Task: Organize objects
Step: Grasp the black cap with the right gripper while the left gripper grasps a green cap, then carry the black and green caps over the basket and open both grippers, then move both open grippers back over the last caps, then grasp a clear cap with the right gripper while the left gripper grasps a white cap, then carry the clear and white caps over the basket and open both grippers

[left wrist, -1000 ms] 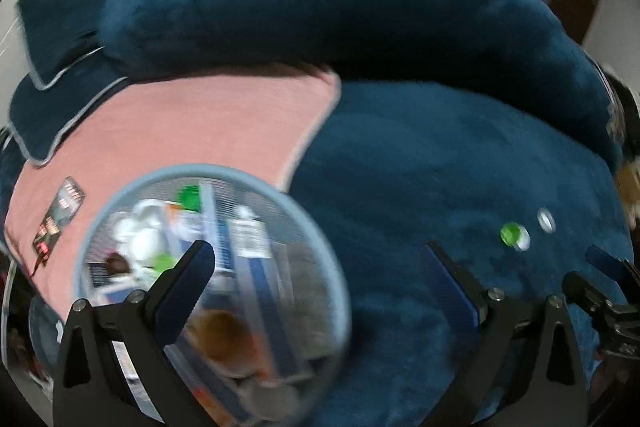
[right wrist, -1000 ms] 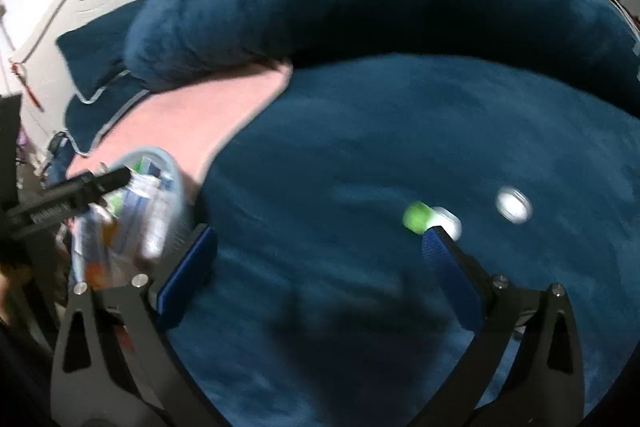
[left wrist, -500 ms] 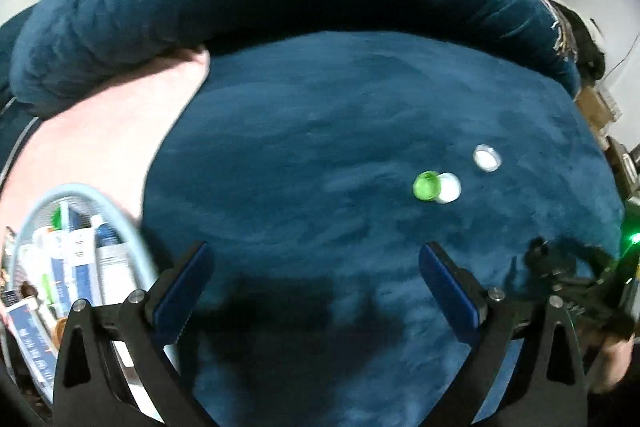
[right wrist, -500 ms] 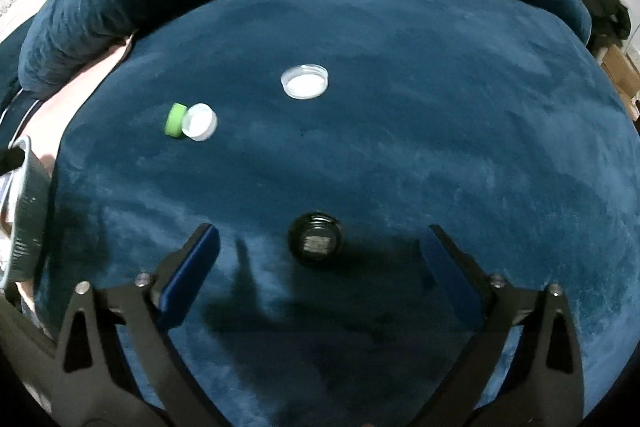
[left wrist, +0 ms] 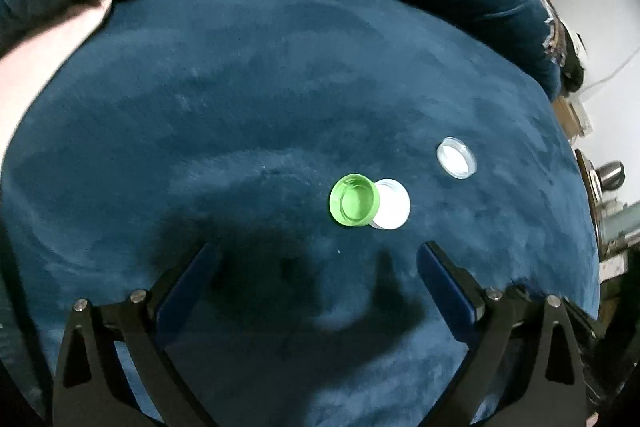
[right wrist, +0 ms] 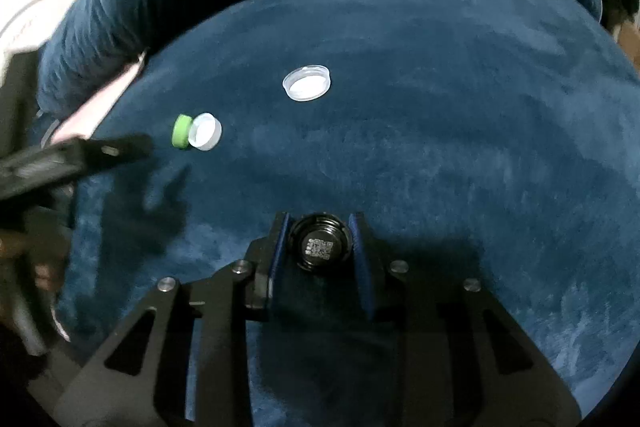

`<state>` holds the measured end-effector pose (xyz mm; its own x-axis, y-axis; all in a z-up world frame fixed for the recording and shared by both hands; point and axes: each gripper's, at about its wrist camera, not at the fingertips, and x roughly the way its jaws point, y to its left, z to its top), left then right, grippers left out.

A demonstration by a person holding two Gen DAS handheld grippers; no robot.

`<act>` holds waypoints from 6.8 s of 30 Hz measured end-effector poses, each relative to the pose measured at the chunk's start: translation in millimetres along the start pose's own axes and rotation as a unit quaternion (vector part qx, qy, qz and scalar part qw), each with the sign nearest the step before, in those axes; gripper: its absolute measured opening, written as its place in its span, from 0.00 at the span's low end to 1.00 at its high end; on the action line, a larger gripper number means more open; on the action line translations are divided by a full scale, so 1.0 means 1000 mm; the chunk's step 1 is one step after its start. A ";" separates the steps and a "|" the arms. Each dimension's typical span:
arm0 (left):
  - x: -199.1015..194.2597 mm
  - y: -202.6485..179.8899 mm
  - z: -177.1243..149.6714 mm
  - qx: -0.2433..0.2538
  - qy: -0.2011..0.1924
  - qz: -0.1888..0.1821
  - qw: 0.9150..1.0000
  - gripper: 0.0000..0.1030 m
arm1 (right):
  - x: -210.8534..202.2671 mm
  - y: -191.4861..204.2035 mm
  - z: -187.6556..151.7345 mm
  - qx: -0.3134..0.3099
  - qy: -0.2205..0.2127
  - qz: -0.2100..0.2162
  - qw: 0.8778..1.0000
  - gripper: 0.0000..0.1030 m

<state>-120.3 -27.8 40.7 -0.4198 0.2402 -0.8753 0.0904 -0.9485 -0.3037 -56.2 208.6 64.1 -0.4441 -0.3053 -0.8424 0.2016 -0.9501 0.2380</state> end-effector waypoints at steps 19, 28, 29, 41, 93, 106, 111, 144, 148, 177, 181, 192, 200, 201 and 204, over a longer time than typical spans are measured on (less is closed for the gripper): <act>0.021 -0.003 0.015 -0.006 0.000 -0.033 0.999 0.29 | -0.023 0.013 -0.012 -0.034 -0.024 0.016 0.999 0.31; -0.005 0.002 0.007 0.000 -0.021 -0.015 1.000 0.29 | -0.029 0.021 -0.013 -0.036 -0.033 0.021 0.999 0.31; -0.010 0.005 0.006 -0.003 -0.024 -0.015 1.000 0.29 | -0.029 0.022 -0.012 -0.036 -0.034 0.023 0.998 0.31; -0.106 0.057 -0.007 -0.006 -0.097 0.020 0.995 0.29 | -0.035 0.089 0.004 -0.084 -0.054 0.066 0.993 0.31; -0.247 0.233 -0.052 -0.180 -0.190 0.172 0.950 0.97 | -0.012 0.290 0.042 -0.140 -0.029 0.200 0.969 0.87; -0.169 0.121 -0.012 -0.070 -0.132 0.113 0.982 0.97 | 0.015 0.152 0.074 -0.107 -0.040 0.064 0.991 0.87; -0.119 0.080 -0.003 -0.030 -0.094 0.090 0.991 0.97 | 0.038 0.077 0.089 -0.067 -0.040 -0.037 0.996 0.87; 0.010 -0.043 0.008 0.097 -0.032 0.011 0.995 0.31 | 0.008 0.000 0.050 0.018 -0.060 -0.008 0.998 0.41; -0.016 -0.035 0.002 0.098 -0.047 0.030 0.994 0.31 | 0.002 0.016 0.048 0.007 -0.068 0.006 0.998 0.41; -0.271 0.285 -0.072 -0.231 -0.208 0.128 0.942 0.31 | -0.024 0.355 0.008 -0.218 -0.039 0.236 0.946 0.41; -0.275 0.302 -0.082 -0.254 -0.211 0.131 0.935 0.46 | -0.014 0.384 -0.001 -0.222 -0.005 0.270 0.937 0.43; -0.267 0.256 -0.087 -0.209 -0.245 0.098 0.942 0.99 | -0.032 0.303 0.012 -0.137 -0.054 0.227 0.963 0.94; -0.249 0.180 -0.088 -0.140 -0.232 0.134 0.953 0.99 | -0.046 0.212 0.002 -0.073 -0.065 0.193 0.976 0.94; -0.242 0.170 -0.088 -0.129 -0.223 0.123 0.958 0.99 | -0.049 0.200 -0.003 -0.065 -0.068 0.188 0.978 0.94; -0.220 0.148 -0.085 -0.105 -0.194 0.109 0.969 0.99 | -0.056 0.164 -0.017 -0.046 -0.077 0.159 0.983 0.94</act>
<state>62.5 -203.4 156.6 -0.6745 -0.0946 -0.7322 0.3790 -0.8955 -0.2334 16.4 71.4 142.4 -0.4724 -0.5981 -0.6474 0.4264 -0.7980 0.4260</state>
